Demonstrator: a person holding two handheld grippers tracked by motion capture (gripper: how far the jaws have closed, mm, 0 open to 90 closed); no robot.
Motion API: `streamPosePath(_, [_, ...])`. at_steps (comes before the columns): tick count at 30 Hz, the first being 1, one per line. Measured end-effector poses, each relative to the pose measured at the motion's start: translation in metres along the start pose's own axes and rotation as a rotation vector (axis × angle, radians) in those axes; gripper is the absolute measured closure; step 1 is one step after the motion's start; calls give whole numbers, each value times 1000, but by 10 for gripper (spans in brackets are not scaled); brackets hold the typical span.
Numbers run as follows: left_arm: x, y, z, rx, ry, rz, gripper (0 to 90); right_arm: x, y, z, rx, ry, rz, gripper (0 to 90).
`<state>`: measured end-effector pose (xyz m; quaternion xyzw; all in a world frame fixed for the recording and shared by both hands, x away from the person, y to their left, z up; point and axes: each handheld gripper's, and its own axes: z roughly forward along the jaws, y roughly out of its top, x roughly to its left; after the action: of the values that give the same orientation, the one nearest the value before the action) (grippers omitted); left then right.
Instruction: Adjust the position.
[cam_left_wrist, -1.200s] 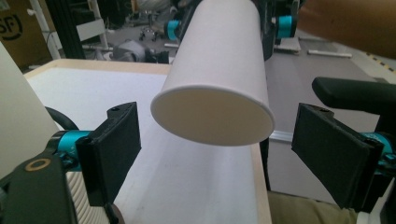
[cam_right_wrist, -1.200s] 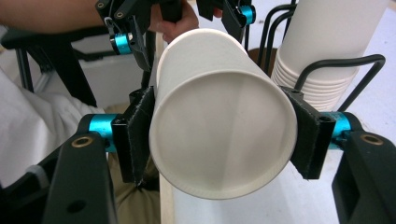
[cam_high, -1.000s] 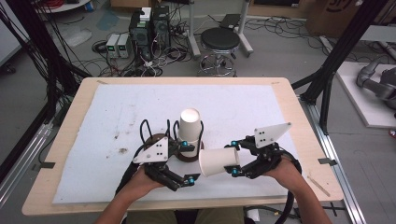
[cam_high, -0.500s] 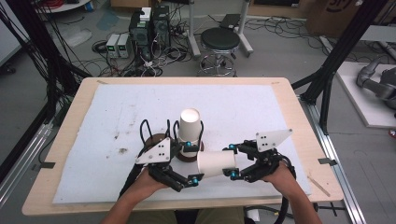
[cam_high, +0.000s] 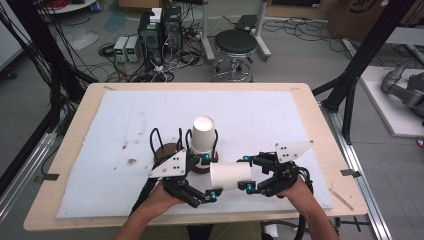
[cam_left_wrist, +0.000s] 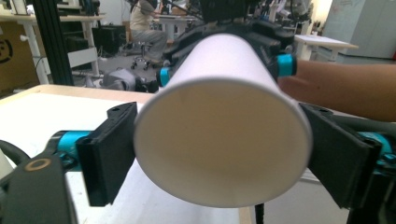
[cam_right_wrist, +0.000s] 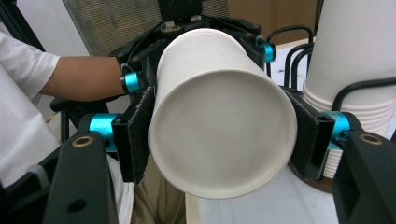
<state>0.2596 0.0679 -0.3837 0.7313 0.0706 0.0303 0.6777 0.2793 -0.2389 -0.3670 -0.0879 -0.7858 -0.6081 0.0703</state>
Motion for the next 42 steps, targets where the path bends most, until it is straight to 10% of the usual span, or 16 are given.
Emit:
streamPosePath(15, [2, 8, -4, 67, 0, 15, 264, -2, -5, 2, 38, 8, 37, 339])
streamPosePath(22, [2, 19, -3, 147, 10, 36, 268, 2, 1, -2, 75, -75, 41, 203])
streamPosePath(33, [7, 34, 7, 378, 33, 76, 262, 17, 27, 4, 293, -200, -177, 204])
streamPosePath(42, [9, 41, 13, 459, 49, 85, 260, 23, 43, 31, 555, -234, -323, 235])
